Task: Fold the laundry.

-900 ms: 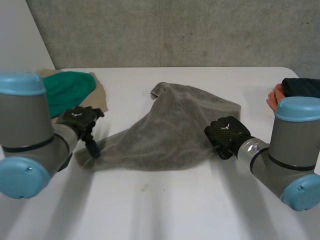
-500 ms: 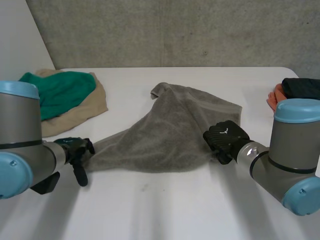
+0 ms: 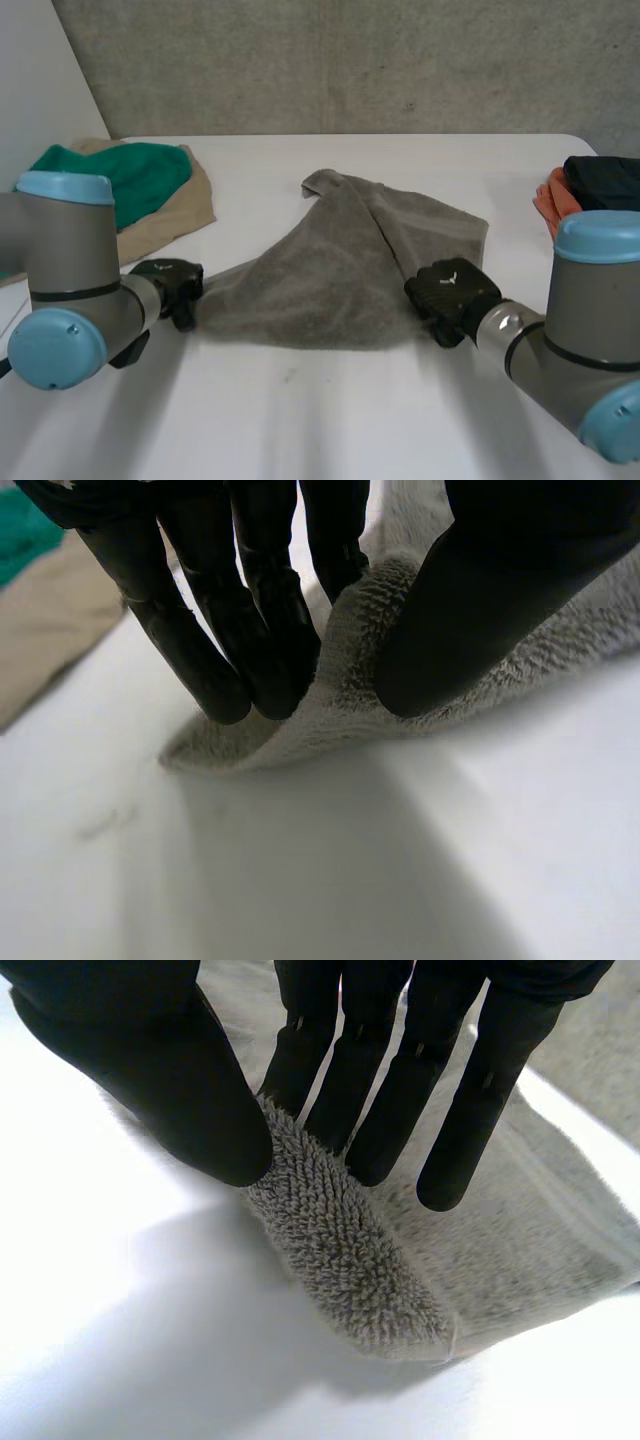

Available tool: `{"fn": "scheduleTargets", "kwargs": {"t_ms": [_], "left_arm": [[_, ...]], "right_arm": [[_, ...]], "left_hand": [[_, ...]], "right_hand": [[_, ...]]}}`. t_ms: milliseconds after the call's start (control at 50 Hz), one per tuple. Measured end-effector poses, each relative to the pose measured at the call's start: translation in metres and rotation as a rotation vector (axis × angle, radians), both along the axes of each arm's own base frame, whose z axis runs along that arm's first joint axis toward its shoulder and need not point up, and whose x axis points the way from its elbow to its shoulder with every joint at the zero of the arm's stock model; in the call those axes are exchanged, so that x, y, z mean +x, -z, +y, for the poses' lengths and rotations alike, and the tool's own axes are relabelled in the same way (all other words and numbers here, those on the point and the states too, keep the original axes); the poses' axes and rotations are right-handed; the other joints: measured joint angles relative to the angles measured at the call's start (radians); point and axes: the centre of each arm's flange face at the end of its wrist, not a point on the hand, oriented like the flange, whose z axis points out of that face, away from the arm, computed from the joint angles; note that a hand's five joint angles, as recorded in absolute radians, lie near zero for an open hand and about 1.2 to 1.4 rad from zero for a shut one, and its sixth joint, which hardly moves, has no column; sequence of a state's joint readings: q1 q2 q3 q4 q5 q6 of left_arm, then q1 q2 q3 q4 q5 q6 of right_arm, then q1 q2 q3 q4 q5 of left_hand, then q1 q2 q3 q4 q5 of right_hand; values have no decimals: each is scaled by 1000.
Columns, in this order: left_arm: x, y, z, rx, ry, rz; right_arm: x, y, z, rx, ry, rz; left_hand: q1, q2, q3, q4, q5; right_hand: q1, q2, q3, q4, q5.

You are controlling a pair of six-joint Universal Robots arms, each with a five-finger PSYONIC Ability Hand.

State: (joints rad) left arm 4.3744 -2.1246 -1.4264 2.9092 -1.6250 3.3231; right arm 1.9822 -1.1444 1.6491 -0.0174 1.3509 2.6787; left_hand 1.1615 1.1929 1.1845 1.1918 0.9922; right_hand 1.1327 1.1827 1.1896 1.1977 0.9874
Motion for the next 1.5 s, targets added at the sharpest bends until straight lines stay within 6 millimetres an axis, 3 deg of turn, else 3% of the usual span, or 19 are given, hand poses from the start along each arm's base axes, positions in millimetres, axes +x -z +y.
{"fn": "scheduleTargets", "kwargs": {"t_ms": [160,220,280,340,360,460,600,760,800,940,1060,1120,1140,1160,1220,1340,1420,1480,1500], "left_arm": [[-7,-47,-27,-201,-19,55],[-14,-76,-35,-312,-13,83],[-20,-106,-39,-415,-6,100],[-24,-127,-38,-480,1,101],[-25,-139,-36,-515,7,96],[-28,-172,-19,-596,56,69],[-31,-209,22,-696,157,47],[-30,-238,71,-810,252,27],[-29,-245,87,-857,286,18],[-29,-252,102,-925,326,6],[-26,-254,94,-946,314,-2],[-23,-254,80,-961,291,-17],[-22,-256,68,-981,271,-28],[-22,-256,68,-981,271,-28],[-19,-265,39,-1056,214,-50],[-18,-303,-6,-1251,76,-33],[-22,-307,-18,-1277,46,-5],[-26,-296,-23,-1236,50,7],[-29,-277,-27,-1169,63,10]], "right_arm": [[16,7,105,332,-150,-7],[28,3,139,414,-215,-22],[38,-9,145,418,-190,-68],[41,-21,133,382,-132,-107],[41,-38,109,312,-50,-150],[27,-76,50,133,79,-175],[31,-93,-4,-18,48,-172],[67,-71,-55,-126,-44,-195],[88,-47,-77,-171,-98,-189],[127,5,-98,-209,-230,-199],[138,7,-133,-385,-135,-243],[128,-21,-164,-561,11,-284],[117,-49,-180,-674,94,-318],[117,-49,-180,-674,94,-318],[91,-107,-200,-859,211,-378],[47,-194,-197,-966,253,-439],[29,-204,-186,-910,231,-431],[22,-196,-179,-848,213,-410],[16,-183,-173,-784,201,-383]], "left_hand": [[-1,0,1,0,0],[-1,0,1,0,0],[-1,0,1,0,0],[-1,0,1,0,0],[-1,0,1,0,0],[-1,0,1,0,0],[-1,2,1,0,0],[-1,3,3,1,0],[-1,3,3,1,0],[-1,3,3,1,0],[-1,3,3,3,0],[-1,3,4,4,0],[-1,3,4,4,0],[-1,3,4,4,0],[-1,4,5,4,0],[-1,6,6,5,0],[-1,6,6,5,0],[-1,6,6,5,0],[-1,6,6,5,0]], "right_hand": [[-69,-78,-80,-81,-46],[-541,-568,-549,-553,-555],[-874,-902,-894,-910,-896],[-906,-969,-973,-976,-944],[-906,-972,-979,-984,-944],[-906,-972,-979,-984,-944],[-906,-972,-979,-984,-944],[-906,-972,-979,-985,-944],[-906,-972,-979,-984,-944],[-822,-877,-891,-900,-857],[-44,-93,-121,-135,-134],[0,-2,-7,-11,-38],[0,-2,-4,-3,-38],[0,-2,-4,-3,-38],[0,-2,-4,-2,-38],[0,-2,-2,-1,-38],[0,-2,0,0,-38],[0,-2,0,0,-37],[0,-2,0,0,-21]]}}
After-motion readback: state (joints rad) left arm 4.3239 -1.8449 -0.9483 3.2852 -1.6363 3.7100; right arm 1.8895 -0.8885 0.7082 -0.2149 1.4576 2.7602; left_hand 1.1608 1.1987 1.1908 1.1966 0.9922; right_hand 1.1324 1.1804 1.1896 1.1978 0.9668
